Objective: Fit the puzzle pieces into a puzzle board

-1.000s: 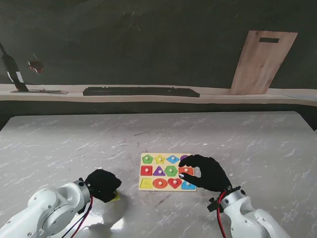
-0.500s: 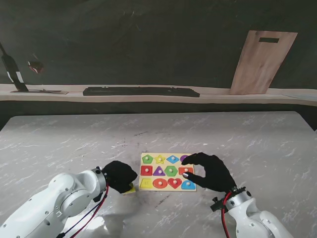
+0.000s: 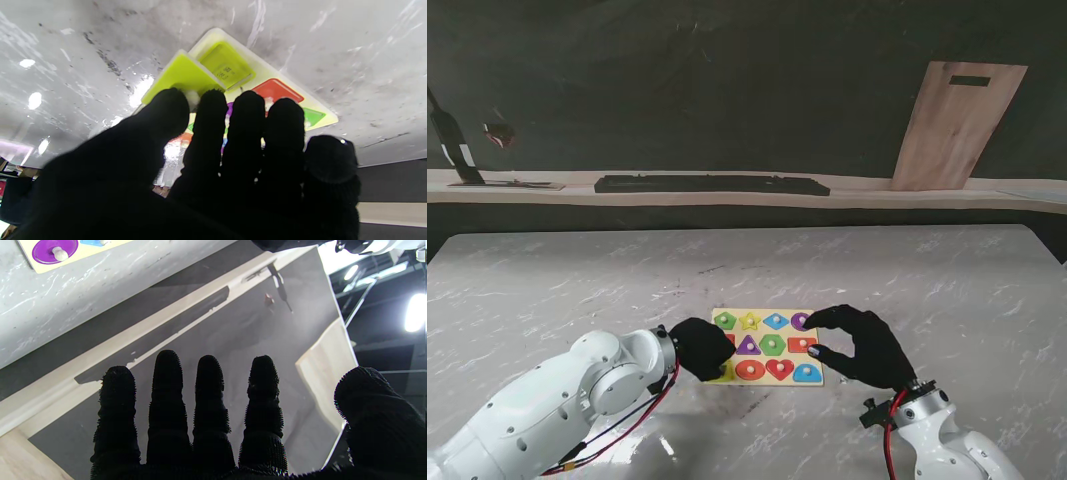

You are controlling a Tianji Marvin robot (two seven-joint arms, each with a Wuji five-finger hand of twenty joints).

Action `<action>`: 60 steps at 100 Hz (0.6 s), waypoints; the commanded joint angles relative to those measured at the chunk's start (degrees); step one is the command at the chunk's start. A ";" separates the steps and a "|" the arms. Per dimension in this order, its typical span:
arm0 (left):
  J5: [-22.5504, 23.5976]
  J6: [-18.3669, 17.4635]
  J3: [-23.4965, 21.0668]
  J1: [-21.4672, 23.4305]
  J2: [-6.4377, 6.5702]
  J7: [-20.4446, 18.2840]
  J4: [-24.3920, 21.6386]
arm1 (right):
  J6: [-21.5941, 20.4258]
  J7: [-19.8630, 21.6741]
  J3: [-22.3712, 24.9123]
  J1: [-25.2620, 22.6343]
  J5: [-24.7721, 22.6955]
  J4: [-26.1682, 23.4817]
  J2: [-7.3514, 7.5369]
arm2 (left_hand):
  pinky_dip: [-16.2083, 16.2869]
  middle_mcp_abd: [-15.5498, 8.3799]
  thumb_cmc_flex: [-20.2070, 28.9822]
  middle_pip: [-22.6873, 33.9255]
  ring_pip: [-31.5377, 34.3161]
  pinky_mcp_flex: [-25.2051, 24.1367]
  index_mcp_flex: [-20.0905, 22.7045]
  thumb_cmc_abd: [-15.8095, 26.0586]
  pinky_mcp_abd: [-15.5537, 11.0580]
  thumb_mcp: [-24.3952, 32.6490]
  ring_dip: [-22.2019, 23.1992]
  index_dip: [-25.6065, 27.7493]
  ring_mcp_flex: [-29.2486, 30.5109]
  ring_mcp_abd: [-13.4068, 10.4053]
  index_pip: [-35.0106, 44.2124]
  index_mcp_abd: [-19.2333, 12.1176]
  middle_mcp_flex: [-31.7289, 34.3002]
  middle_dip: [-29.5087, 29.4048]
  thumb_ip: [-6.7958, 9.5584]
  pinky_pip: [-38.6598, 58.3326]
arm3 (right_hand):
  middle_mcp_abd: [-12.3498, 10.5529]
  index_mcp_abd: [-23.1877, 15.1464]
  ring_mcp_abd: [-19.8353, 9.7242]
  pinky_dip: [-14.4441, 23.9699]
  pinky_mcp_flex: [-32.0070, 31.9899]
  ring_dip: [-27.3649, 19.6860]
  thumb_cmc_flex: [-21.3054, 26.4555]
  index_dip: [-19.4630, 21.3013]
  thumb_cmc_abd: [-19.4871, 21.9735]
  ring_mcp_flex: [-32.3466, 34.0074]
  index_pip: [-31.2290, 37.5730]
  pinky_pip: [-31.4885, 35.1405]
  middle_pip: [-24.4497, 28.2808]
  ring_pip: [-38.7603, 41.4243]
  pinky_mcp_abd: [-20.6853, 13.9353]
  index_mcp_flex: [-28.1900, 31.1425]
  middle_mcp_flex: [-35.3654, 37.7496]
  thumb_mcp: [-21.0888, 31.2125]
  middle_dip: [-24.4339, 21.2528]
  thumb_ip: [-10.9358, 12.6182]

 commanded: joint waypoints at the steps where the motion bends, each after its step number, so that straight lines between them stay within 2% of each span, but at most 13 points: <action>1: -0.37 0.19 0.57 -1.11 -0.80 0.15 0.52 | -0.41 -0.05 0.07 -0.56 0.13 -0.37 -0.28 | -0.97 -0.17 1.22 1.32 1.77 -0.04 -1.06 0.11 -1.97 4.37 0.93 1.81 0.63 -2.23 3.44 -5.37 0.57 1.01 3.89 2.35 | -1.61 -0.75 -1.29 0.33 -0.29 0.38 0.08 0.06 1.51 -0.21 1.06 1.05 0.36 0.42 -0.92 0.69 2.05 -0.92 0.32 0.63; 27: 1.19 0.40 5.06 -4.75 -1.12 2.48 3.18 | -0.63 0.69 0.24 -0.70 1.39 -0.65 -0.31 | -0.96 -0.52 0.87 1.43 1.68 0.05 -1.13 0.14 -2.40 4.62 0.91 1.74 0.88 -2.74 3.77 -5.76 0.68 1.04 3.81 2.44 | -1.51 -0.78 -1.24 0.34 -0.30 0.40 0.17 0.09 1.53 -0.24 1.04 1.04 0.32 0.40 -0.86 0.70 2.00 -0.92 0.31 0.66; 46: 0.85 2.52 8.48 -6.98 -1.18 1.72 4.58 | -0.49 1.14 0.27 -0.70 1.98 -0.78 -0.30 | -0.91 -0.63 0.59 1.79 1.96 0.51 -0.90 0.00 -2.44 5.06 1.01 1.87 1.28 -2.79 4.12 -5.81 1.05 1.17 3.97 2.78 | -1.55 -0.75 -1.22 0.35 -0.30 0.42 0.17 0.09 1.52 -0.18 1.01 1.04 0.33 0.43 -0.87 0.73 1.97 -0.96 0.32 0.65; 60: -0.85 5.63 10.94 -8.41 -1.47 0.83 5.46 | -0.49 0.96 0.41 -0.75 2.05 -0.80 -0.35 | -0.82 -0.24 0.44 2.23 2.53 1.28 -0.38 -0.28 -2.06 5.81 1.15 1.97 1.96 -2.47 4.40 -5.35 1.63 1.19 4.14 3.36 | -1.56 -0.62 -1.19 0.35 -0.31 0.42 0.19 0.11 1.52 -0.22 1.03 1.03 0.31 0.40 -0.81 0.85 1.97 -0.96 0.31 0.66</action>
